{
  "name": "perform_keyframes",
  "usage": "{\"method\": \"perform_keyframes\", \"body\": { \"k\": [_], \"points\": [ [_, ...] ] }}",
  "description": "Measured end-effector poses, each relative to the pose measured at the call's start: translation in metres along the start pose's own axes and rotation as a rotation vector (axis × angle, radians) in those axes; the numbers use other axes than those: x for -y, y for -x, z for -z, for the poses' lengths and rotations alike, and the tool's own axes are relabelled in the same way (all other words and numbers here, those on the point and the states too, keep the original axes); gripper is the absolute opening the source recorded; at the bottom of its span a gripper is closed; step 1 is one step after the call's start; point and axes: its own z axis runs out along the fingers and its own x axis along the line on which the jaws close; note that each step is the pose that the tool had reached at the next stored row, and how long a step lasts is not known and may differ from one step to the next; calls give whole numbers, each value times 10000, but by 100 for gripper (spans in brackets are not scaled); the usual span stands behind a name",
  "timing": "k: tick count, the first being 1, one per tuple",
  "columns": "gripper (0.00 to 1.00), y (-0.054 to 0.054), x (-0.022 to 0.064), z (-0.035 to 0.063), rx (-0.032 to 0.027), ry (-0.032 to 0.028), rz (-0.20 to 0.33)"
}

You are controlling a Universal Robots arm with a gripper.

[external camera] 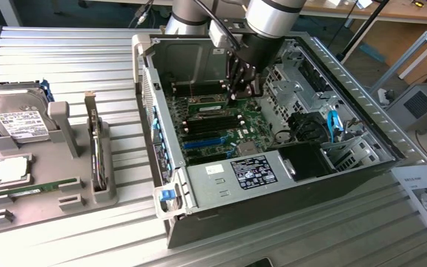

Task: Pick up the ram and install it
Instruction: 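Insert the ram into the slot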

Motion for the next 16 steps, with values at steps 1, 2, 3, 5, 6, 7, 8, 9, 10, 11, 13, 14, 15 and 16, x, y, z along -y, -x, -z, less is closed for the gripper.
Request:
{"method": "perform_keyframes", "body": {
  "k": [1,2,3,5,6,7,8,9,10,11,13,14,15,16],
  "points": [
    [12,0,1,0,-51,-1,-1],
    [12,0,1,-1,-82,-2,-1],
    [12,0,1,-1,-86,-1,-1],
    [12,0,1,0,-87,-2,-2],
    [12,0,1,-4,-87,-2,-2],
    [12,1,2,-16,-89,-1,-2],
    [12,2,3,-33,-88,-1,-2],
    [12,2,3,-48,-87,-2,-2],
    [12,3,4,-62,-88,-2,-2],
    [12,4,5,-80,-87,-2,-2],
    [12,4,8,-119,-87,-2,-4],
    [12,4,9,-120,-89,-1,-3],
    [12,4,9,-120,-90,-1,-2],
    [12,4,9,-122,-88,-1,-3]
  ]
}}
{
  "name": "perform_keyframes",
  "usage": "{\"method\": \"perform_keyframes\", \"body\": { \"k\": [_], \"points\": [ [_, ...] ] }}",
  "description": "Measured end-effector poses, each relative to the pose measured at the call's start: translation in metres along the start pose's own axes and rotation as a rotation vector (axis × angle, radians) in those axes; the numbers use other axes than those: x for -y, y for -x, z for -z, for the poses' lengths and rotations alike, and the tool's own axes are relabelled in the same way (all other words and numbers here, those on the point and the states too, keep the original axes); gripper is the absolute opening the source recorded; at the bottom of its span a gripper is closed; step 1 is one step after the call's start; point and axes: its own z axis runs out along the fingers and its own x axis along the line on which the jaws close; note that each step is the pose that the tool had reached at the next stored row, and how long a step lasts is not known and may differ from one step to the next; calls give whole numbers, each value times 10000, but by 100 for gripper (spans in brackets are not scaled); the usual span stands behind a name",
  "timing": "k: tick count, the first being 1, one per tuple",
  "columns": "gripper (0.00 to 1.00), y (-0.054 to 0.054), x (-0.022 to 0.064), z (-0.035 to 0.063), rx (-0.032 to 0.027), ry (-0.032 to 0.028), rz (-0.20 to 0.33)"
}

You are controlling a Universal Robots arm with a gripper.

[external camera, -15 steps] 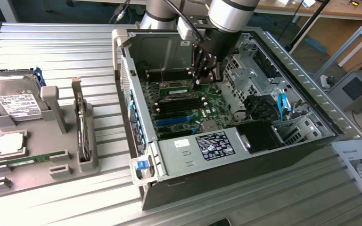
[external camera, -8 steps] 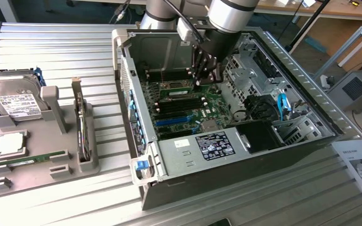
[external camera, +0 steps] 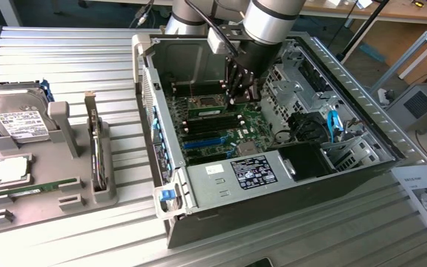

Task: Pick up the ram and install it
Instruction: 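Insert the ram into the slot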

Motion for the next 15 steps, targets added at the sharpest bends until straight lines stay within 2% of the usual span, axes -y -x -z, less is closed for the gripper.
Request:
{"method": "perform_keyframes", "body": {
  "k": [3,11,15],
  "points": [
    [12,1,18,-7,0,-1,0],
    [12,5,146,-10,2,-1,0],
    [12,5,157,-9,0,0,0]
  ]
}}
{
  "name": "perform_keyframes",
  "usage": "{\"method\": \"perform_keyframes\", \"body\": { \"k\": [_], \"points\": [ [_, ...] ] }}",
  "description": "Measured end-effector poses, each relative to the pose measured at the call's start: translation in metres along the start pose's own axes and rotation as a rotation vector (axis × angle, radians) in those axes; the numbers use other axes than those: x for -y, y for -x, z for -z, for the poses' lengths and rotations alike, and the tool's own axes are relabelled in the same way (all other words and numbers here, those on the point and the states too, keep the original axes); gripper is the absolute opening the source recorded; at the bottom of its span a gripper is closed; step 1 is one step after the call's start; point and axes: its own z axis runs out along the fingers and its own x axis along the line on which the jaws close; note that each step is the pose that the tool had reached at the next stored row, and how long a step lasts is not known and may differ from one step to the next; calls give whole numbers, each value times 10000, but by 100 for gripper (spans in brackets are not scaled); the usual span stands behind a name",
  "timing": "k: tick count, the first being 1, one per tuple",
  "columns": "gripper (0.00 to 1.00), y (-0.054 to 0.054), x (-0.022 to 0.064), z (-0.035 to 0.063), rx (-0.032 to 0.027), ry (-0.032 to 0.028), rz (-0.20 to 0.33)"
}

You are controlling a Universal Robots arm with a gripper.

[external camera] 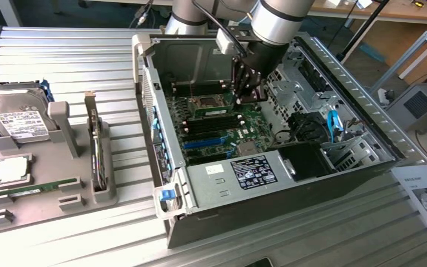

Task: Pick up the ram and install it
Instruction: 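Insert the ram into the slot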

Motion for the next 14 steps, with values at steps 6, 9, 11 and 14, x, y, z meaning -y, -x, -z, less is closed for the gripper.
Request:
{"method": "perform_keyframes", "body": {
  "k": [6,9,11,14],
  "points": [
    [12,0,5,-55,1,0,0],
    [12,0,8,-96,0,0,0],
    [12,0,9,-120,2,0,0],
    [12,0,11,-150,1,0,0]
  ]
}}
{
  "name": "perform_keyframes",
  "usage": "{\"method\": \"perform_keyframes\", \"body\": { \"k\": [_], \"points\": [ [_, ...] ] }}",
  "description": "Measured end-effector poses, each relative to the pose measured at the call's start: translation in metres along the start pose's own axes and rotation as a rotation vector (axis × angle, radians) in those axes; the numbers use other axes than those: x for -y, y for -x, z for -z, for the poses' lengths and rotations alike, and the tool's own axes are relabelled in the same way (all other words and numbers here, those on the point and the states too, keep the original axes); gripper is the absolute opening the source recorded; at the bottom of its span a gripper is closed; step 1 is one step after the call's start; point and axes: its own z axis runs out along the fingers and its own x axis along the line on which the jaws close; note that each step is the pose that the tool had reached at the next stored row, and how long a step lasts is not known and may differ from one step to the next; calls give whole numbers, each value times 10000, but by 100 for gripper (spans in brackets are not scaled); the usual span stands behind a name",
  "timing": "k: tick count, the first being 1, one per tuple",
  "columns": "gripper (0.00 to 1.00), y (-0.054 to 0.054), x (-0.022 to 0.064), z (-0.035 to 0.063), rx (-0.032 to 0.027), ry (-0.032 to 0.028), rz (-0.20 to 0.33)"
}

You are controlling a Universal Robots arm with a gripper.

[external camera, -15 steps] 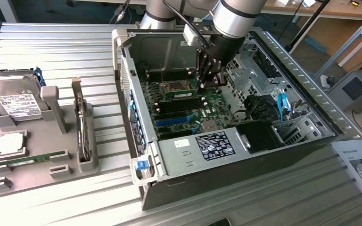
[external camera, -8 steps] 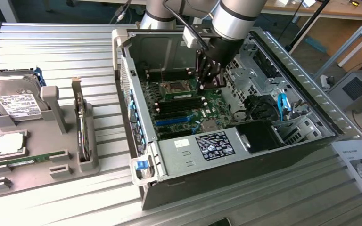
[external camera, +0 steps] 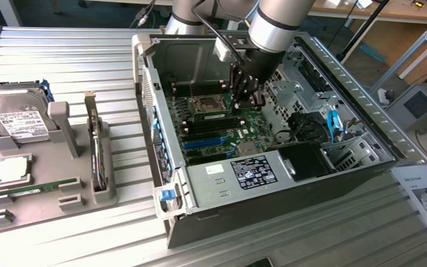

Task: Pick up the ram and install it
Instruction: 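Insert the ram into the slot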

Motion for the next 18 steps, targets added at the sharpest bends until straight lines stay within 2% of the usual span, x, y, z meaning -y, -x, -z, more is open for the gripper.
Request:
{"method": "perform_keyframes", "body": {
  "k": [5,18],
  "points": [
    [12,0,3,-46,0,0,0],
    [12,0,3,-51,2,0,-70]
  ]
}}
